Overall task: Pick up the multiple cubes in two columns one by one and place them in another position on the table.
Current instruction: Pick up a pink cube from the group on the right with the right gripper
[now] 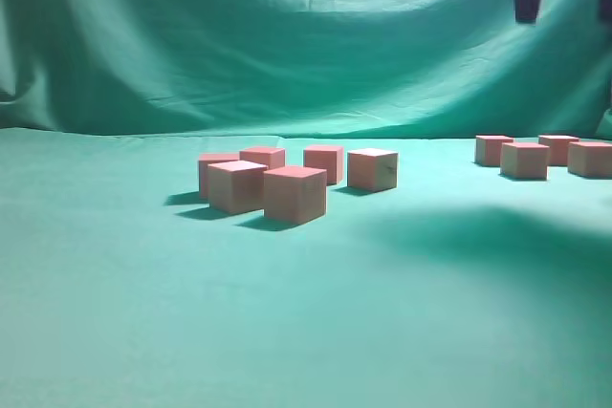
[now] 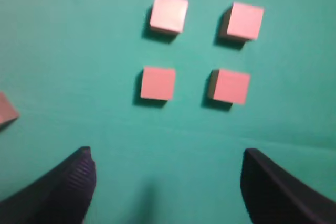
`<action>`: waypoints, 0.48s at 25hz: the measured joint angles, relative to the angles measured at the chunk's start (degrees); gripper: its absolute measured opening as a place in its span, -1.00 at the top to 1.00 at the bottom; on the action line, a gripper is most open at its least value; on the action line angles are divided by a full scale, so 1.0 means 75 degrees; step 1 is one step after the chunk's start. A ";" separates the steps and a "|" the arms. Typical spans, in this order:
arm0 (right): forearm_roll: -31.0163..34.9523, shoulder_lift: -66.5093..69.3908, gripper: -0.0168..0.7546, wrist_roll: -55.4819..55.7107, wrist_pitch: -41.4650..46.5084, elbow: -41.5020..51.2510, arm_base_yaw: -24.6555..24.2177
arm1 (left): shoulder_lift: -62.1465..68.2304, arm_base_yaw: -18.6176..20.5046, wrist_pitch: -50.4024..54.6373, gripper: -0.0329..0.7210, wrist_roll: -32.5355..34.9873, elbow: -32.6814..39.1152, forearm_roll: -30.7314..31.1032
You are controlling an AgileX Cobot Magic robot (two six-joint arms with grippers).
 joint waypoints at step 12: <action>0.0961 0.1262 -0.51 -0.0738 -0.2014 0.0348 -0.0315 | 0.0000 0.0000 0.0000 0.91 0.0000 0.0000 0.0000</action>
